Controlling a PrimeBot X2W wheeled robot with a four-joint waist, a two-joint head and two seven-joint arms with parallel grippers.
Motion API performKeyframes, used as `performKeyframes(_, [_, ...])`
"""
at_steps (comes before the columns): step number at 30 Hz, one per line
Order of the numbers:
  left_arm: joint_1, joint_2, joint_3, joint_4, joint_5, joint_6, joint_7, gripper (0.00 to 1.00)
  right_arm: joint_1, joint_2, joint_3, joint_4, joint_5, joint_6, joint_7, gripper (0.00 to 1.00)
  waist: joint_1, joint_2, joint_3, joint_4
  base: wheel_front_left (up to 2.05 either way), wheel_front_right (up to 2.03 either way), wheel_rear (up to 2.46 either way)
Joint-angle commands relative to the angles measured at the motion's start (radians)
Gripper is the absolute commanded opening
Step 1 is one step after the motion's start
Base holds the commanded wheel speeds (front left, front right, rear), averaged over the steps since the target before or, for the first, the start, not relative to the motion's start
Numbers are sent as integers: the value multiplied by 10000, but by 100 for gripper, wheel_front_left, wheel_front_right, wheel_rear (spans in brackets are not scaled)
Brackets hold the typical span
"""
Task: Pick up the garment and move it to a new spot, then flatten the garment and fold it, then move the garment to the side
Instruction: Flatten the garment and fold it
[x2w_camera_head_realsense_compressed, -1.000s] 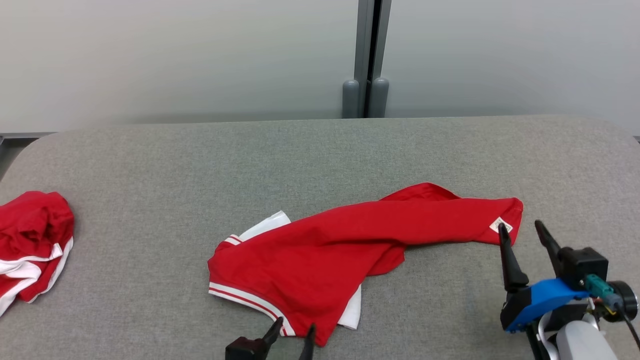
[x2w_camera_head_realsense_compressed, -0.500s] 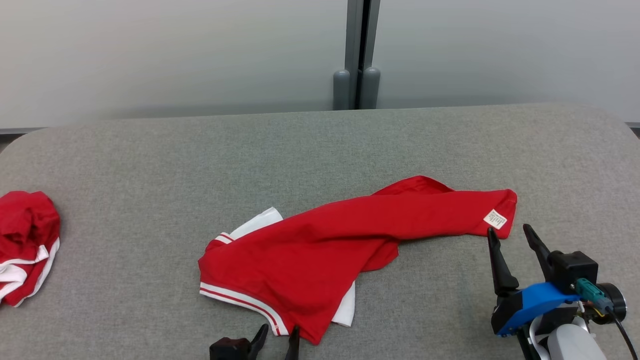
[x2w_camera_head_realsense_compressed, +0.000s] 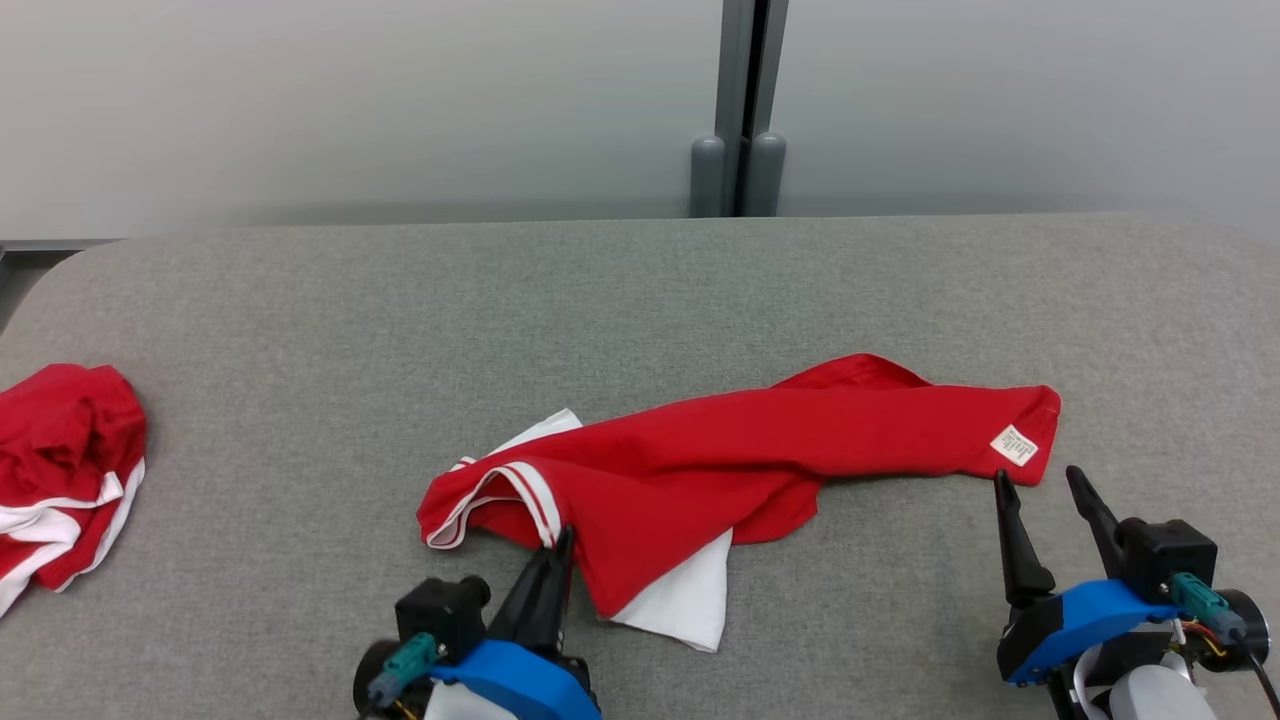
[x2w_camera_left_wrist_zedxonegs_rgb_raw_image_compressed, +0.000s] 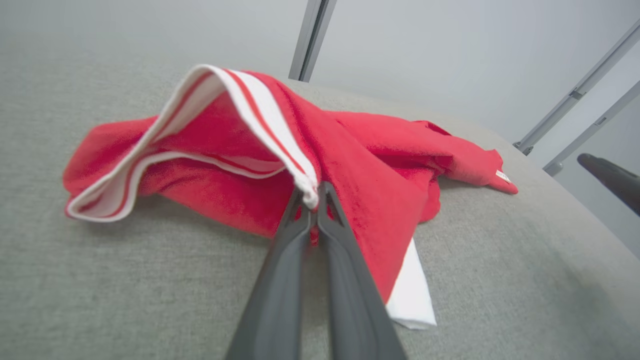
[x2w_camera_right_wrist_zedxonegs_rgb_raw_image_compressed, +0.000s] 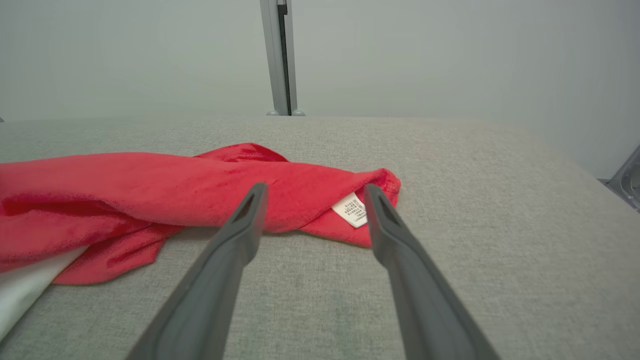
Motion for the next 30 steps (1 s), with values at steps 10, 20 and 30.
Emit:
performKeyframes(10, [-749,-2,2338,-1776,1661,35,-3,0,-24,185,113,46,110,1,0,100,0,-1,226,188,0,0,0])
performKeyframes(20, [-3053,494,4443,118,2684,374,-2,0,-738,-6,739,-234,333,1,0,100,0,-1,1424,-743,0,0,0])
performKeyframes(30, [-4111,482,5212,1269,3246,754,-2,100,-907,-102,851,-300,590,1,0,100,0,-1,1992,-1112,0,0,0])
